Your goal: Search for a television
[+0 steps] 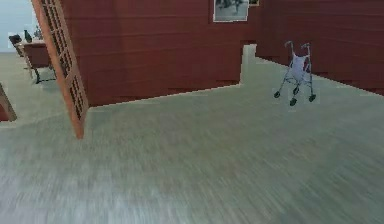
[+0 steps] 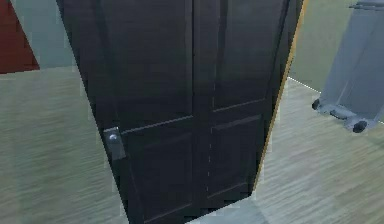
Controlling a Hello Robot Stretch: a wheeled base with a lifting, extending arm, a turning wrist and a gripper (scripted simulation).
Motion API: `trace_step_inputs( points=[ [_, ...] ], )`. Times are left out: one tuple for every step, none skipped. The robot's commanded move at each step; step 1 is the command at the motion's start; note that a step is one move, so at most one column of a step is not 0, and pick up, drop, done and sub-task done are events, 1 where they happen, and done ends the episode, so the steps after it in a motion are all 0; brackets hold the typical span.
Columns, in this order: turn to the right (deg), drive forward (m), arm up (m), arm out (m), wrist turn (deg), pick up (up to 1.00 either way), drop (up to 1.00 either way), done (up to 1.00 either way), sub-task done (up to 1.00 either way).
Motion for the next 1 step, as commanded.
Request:
trace_step_inputs(
  points=[
    [0.0,0.30,0.00,0.00,0.0,0.00,0.00,0.00,0.00]
  ],
)
